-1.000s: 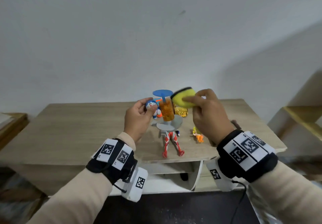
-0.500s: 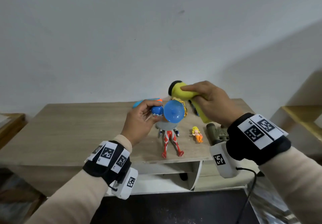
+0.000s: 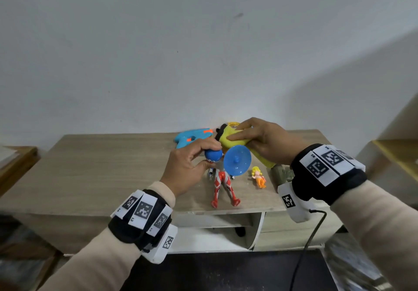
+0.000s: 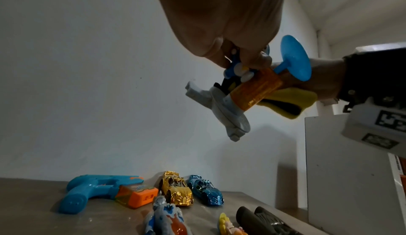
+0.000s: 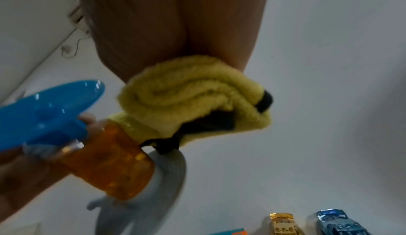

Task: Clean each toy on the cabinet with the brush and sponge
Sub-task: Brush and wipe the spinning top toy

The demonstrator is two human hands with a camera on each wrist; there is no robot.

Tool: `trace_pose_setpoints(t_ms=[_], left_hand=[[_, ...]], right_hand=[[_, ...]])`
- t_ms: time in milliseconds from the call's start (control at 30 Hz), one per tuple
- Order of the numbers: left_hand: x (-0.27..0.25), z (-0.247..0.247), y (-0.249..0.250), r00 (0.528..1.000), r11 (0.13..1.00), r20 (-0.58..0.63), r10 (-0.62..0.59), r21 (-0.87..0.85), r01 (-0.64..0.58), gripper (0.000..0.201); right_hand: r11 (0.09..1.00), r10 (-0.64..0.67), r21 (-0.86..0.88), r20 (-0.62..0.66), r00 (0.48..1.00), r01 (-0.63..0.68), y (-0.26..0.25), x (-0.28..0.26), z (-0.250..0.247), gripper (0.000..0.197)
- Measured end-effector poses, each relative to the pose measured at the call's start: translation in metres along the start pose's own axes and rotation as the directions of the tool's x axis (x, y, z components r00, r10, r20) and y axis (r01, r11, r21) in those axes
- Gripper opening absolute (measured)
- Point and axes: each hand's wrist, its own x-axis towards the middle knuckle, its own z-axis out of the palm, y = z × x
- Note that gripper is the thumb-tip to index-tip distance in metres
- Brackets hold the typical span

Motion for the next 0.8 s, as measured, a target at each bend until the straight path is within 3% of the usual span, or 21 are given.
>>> trace_pose_setpoints(t_ms=[100,167,233,400,567,667,733,800], left_hand=[[0.001,0.000,0.001,0.997,0.998,-0.050,-0.055,-0.020,0.054,0.050],[0.004,-0.001,0.003,0.977,0.982,-0.140,-0.160,-0.120,0.143,0.043],[0.010,-0.004,0.004,0.940,0.959,-0.235,-0.246,-0.198,0.202,0.040],[0.024,-0.002,0.002,0.812,0.904,-0.402,-0.422,-0.253,0.345,0.033],[0.033,0.008,-0.003,0.715,0.847,-0.459,-0.528,-0.341,0.407,0.032],[0.033,0.006,-0.009,0.687,0.835,-0.474,-0.551,-0.323,0.446,0.033],[0.032,0.004,-0.013,0.666,0.820,-0.479,-0.572,-0.330,0.467,0.034],[0.031,0.006,-0.016,0.661,0.813,-0.474,-0.582,-0.336,0.475,0.035]], right_hand=[[0.990,0.040,-0.139,0.039,0.998,-0.034,0.010,0.001,0.000,0.047],[0.973,0.105,-0.203,-0.015,0.994,-0.106,0.017,0.000,-0.002,0.047],[0.971,0.127,-0.188,-0.103,0.987,-0.145,0.018,-0.001,-0.002,0.044],[0.992,0.037,-0.110,-0.218,0.975,-0.062,0.002,-0.003,0.012,0.041],[0.991,-0.080,-0.117,-0.100,0.992,0.068,-0.008,-0.007,0.037,0.041],[0.991,-0.026,-0.132,0.063,0.998,0.034,-0.001,-0.011,0.026,0.044],[0.989,0.024,-0.147,0.032,0.999,-0.019,0.005,-0.012,0.017,0.045],[0.989,0.043,-0.140,-0.099,0.994,-0.057,0.010,-0.012,0.012,0.044]])
